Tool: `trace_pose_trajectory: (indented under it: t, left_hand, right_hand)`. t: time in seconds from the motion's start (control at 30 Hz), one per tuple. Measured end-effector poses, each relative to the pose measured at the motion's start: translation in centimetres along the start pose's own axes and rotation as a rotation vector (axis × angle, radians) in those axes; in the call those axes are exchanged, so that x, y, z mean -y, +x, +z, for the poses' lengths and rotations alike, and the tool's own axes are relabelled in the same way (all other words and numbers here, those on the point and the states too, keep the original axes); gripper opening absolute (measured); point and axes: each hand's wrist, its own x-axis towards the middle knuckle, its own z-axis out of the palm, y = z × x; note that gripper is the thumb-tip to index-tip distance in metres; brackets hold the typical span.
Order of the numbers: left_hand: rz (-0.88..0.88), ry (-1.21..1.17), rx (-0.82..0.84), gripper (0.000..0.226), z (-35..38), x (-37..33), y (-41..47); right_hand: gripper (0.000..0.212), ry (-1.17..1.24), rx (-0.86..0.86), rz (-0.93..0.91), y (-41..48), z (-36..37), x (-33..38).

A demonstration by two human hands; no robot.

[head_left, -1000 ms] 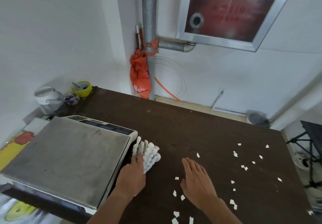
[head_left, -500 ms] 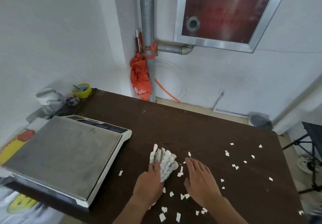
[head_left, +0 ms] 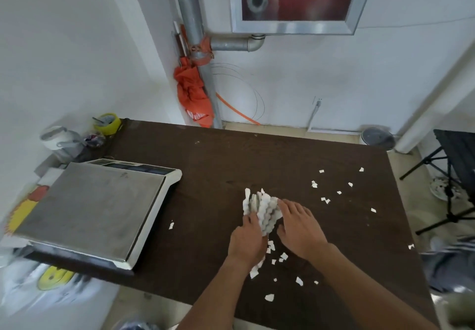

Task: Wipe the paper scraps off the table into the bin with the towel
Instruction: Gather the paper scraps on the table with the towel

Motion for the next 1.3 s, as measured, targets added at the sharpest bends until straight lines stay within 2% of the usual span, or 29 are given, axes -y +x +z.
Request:
trace_pose_trajectory:
  t: [0.13, 0.37, 0.57, 1.0, 1.13, 1.3]
  left_hand:
    - [0.006, -0.038, 0.011, 0.056, -0.9, -1.8, -0.4]
    - [-0.015, 0.016, -0.073, 0.058, -4.7, 0.0, -0.1]
    - [-0.106, 0.076, -0.093, 0.057, -7.4, 5.5, -1.4]
    - [-0.427, 0.038, -0.112, 0.059, -7.2, 17.9, -8.3]
    - [-0.427, 0.060, -0.046, 0.064, -6.1, 19.1, -9.5]
    - [-0.428, 0.015, -0.012, 0.059, -4.3, 17.2, -9.2]
  right_hand:
    - [0.066, 0.012, 0.007, 0.004, 0.3, -1.0, -0.2]
    - [0.064, 0.015, -0.035, -0.065, 2.2, -3.4, 1.9]
    - [0.063, 0.029, 0.011, -0.182, 4.0, -3.6, 7.5]
    - [0.067, -0.049, 0.218, -0.522, 4.3, 0.7, 18.3]
    - [0.067, -0.064, 0.233, -0.512, 4.2, 1.4, 18.4]
    - [0.072, -0.065, 0.261, -0.377, 4.2, 1.1, 15.9]
